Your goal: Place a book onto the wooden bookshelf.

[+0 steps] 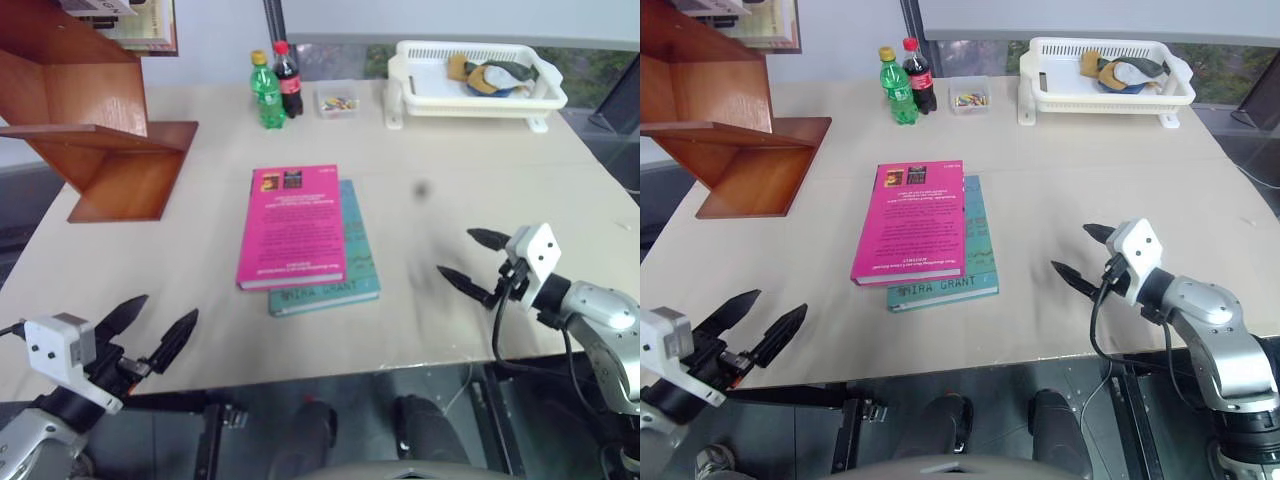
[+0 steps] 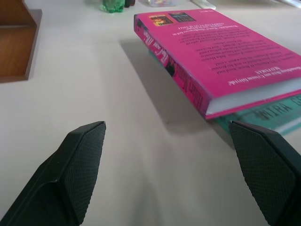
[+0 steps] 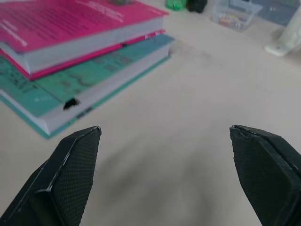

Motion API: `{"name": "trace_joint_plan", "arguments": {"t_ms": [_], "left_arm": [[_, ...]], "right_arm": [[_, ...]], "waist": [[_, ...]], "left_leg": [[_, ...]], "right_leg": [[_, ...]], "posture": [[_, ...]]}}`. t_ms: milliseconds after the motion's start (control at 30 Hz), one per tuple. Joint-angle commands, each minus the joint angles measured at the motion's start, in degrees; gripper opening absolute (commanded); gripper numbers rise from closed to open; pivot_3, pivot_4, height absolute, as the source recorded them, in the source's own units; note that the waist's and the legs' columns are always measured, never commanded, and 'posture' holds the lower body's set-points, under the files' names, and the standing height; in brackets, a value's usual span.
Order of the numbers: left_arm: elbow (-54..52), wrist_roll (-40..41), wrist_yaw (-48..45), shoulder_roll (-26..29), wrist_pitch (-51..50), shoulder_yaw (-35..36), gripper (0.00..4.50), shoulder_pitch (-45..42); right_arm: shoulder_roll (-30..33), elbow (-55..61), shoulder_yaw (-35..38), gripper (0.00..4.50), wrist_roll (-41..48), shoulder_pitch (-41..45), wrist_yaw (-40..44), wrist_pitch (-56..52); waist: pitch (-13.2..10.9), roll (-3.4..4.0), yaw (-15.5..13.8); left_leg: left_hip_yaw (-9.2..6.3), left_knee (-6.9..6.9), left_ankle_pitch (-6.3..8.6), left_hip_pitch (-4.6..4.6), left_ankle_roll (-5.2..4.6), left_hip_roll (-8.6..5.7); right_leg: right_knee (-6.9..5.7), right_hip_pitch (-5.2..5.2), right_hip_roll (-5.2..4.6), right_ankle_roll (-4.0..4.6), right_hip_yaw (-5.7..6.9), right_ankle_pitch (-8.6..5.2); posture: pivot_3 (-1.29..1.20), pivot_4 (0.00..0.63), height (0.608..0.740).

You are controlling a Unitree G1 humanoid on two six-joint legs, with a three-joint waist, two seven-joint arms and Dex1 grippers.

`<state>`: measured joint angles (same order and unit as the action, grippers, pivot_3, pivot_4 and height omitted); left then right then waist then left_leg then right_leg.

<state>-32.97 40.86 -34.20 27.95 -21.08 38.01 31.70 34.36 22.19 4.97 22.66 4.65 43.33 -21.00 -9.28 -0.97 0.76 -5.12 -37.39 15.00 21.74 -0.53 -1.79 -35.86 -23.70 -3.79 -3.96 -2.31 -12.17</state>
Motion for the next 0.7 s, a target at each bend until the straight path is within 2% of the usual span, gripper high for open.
{"name": "trace_joint_plan", "arguments": {"t_ms": [33, 133, 200, 267, 400, 700], "left_arm": [[-2.57, 5.36, 5.34, 1.81, -6.11, 1.8, 4.46, -1.35], [-2.45, 15.36, 10.67, 6.06, -16.76, 3.45, 4.46, -2.62], [0.79, 28.21, 9.99, 8.97, -21.95, 4.48, 4.46, -4.51], [4.19, 37.01, 11.26, 10.71, -25.46, 4.59, 4.46, -6.52], [12.47, 49.32, 15.83, 12.9, -29.68, 2.8, 4.46, -12.21], [26.61, 55.79, 19.98, 16.51, -36.16, -1.38, 4.46, -23.08]], "right_arm": [[-0.26, 3.24, -0.75, 4.5, 2.46, 1.78, 2.08, 1.25], [-0.59, 4.31, -2.17, 4.5, 3.83, 2.49, 4.4, 2.16], [-1.3, 5.38, -2.96, 4.5, 6.57, 3.2, 6.1, 1.6], [-1.95, 6.02, -3.29, 4.5, 8.91, 3.93, 6.91, 0.63], [-2.73, 7.33, -3.98, 4.5, 13.1, 6.32, 8.0, -1.13], [-2.84, 9.99, -3.84, 4.5, 16.23, 8.12, 7.48, -1.76]], "waist": [[0.0, 0.0, 0.04], [0.0, 0.0, 0.05], [-0.02, 0.04, 0.09], [-0.06, 0.1, 0.05], [-0.08, 0.12, 0.08], [-0.08, 0.13, 0.04]], "left_leg": [[-0.01, 0.0, 0.0, 0.0, 0.0, 0.0], [-0.05, 0.0, 0.0, 0.0, 0.0, 0.0], [-0.07, 0.0, 0.0, 0.0, 0.0, 0.01], [-0.1, 0.0, 0.0, -0.02, 0.0, 0.02], [-0.15, 0.0, 0.0, -0.05, 0.0, 0.02], [-0.18, 0.01, 0.02, -0.03, 0.05, -0.03]], "right_leg": [[-0.01, 0.0, 0.0, 0.0, 0.0, 0.0], [-0.02, 0.0, 0.0, -0.01, 0.01, 0.01], [-0.04, -0.01, 0.0, -0.02, 0.03, 0.02], [-0.05, -0.01, -0.01, -0.01, 0.04, 0.01], [-0.09, -0.01, 0.01, -0.01, 0.04, 0.02], [-0.08, -0.05, 0.04, -0.17, 0.0, 0.14]], "posture": [[0.0, 0.15, 0.74], [0.0, 0.15, 0.74], [0.0, 0.15, 0.74], [0.0, 0.15, 0.74], [0.0, 0.15, 0.74], [0.0, 0.15, 0.74]]}}
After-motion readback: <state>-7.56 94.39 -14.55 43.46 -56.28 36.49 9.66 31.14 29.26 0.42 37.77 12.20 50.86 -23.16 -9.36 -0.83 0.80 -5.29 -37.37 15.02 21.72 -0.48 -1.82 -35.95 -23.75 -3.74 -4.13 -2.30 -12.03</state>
